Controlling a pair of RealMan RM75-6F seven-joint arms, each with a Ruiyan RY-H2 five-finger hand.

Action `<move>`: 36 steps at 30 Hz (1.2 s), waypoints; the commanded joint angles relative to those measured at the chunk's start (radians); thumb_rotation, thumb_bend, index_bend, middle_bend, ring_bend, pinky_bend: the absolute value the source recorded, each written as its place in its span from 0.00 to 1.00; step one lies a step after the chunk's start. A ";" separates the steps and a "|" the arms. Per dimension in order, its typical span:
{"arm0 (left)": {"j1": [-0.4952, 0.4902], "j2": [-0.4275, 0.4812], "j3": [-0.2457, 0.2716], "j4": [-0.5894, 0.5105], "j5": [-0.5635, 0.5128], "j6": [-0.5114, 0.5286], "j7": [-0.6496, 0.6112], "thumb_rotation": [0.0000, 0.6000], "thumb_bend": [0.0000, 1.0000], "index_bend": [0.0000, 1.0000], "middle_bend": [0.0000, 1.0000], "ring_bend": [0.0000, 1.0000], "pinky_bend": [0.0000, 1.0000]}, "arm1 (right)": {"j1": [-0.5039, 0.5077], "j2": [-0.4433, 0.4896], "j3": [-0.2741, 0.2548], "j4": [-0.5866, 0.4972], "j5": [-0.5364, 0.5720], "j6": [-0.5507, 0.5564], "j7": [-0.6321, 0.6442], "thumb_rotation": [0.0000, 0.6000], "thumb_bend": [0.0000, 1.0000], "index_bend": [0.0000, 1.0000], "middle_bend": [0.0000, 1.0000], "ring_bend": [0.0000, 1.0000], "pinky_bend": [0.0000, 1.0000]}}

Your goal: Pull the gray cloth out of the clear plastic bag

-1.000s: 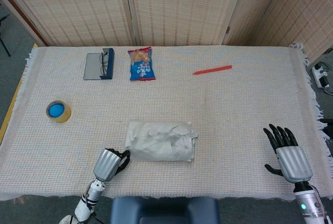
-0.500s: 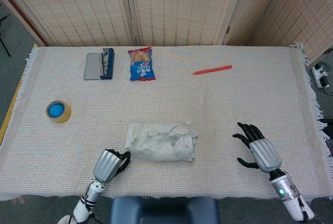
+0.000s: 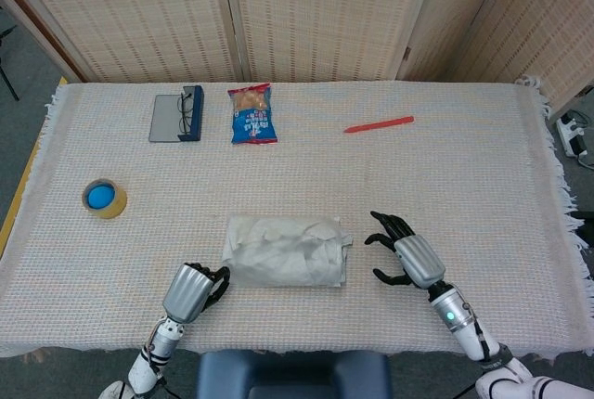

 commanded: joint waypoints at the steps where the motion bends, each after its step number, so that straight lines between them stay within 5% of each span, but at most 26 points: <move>1: -0.001 0.001 0.000 -0.001 -0.002 -0.002 -0.001 1.00 0.64 0.71 1.00 1.00 1.00 | 0.013 -0.034 0.007 0.035 0.022 -0.017 0.015 1.00 0.26 0.34 0.00 0.00 0.00; 36: -0.010 -0.001 -0.013 0.019 -0.031 -0.011 -0.040 1.00 0.64 0.71 1.00 1.00 1.00 | 0.142 -0.263 0.077 0.225 0.141 -0.109 -0.061 1.00 0.28 0.39 0.00 0.00 0.00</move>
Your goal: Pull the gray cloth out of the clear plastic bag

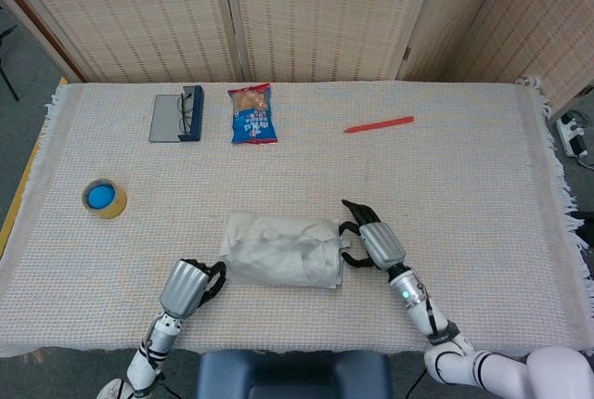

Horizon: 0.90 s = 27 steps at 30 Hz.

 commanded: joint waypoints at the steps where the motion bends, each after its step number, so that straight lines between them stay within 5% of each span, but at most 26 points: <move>1: -0.001 0.001 -0.002 -0.001 -0.002 -0.001 -0.001 1.00 0.64 0.71 1.00 1.00 1.00 | 0.007 -0.012 0.002 0.014 0.003 -0.001 -0.008 1.00 0.28 0.40 0.00 0.00 0.00; 7: -0.003 0.002 -0.005 -0.004 -0.005 0.000 -0.006 1.00 0.64 0.71 1.00 1.00 1.00 | 0.021 -0.044 0.013 0.056 0.021 -0.009 -0.016 1.00 0.32 0.45 0.00 0.00 0.00; 20: -0.005 0.005 -0.009 -0.004 -0.012 0.000 -0.013 1.00 0.64 0.71 1.00 1.00 1.00 | 0.036 -0.115 0.026 0.129 0.033 0.015 -0.009 1.00 0.70 0.68 0.02 0.00 0.00; 27: -0.008 0.012 -0.020 -0.004 -0.022 -0.004 -0.010 1.00 0.64 0.71 1.00 1.00 1.00 | 0.012 -0.099 0.012 0.118 0.019 0.065 0.005 1.00 0.75 0.74 0.05 0.00 0.00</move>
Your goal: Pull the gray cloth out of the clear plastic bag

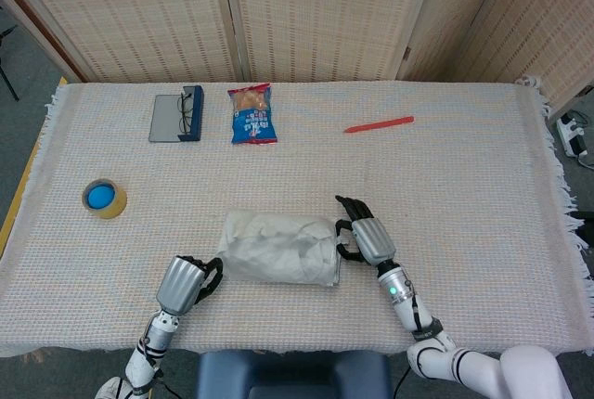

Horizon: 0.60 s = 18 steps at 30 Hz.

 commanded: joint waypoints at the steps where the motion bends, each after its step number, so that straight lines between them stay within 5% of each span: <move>1: -0.002 0.004 -0.006 0.003 -0.007 -0.005 0.002 1.00 0.64 0.71 1.00 1.00 1.00 | -0.020 0.026 -0.014 -0.022 -0.013 0.030 0.010 1.00 0.75 0.75 0.05 0.00 0.00; 18: 0.002 0.016 -0.010 0.076 -0.027 -0.028 0.001 1.00 0.65 0.71 1.00 1.00 1.00 | -0.119 0.270 -0.034 -0.199 -0.029 0.155 0.026 1.00 0.75 0.76 0.06 0.00 0.00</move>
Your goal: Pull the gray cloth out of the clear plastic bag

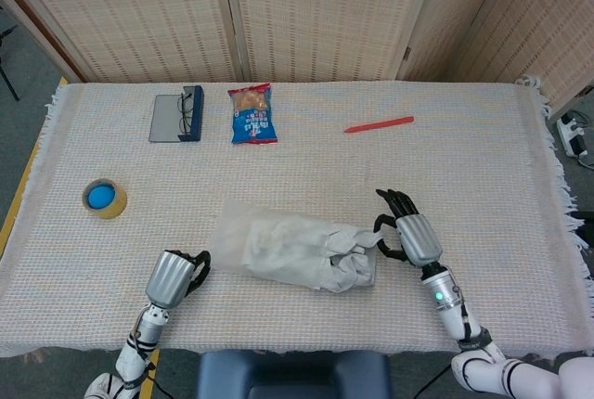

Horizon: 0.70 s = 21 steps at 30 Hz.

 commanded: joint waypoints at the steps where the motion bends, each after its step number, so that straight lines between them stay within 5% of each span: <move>1: 0.004 0.002 0.002 0.009 -0.002 -0.001 0.000 1.00 0.65 0.71 1.00 1.00 1.00 | -0.014 0.029 0.009 -0.018 0.010 0.014 0.019 1.00 0.75 0.76 0.06 0.00 0.00; 21: 0.019 0.077 -0.008 0.059 -0.026 0.009 -0.009 1.00 0.65 0.72 1.00 1.00 1.00 | -0.109 0.173 0.052 0.071 0.098 0.044 0.149 1.00 0.75 0.76 0.07 0.00 0.00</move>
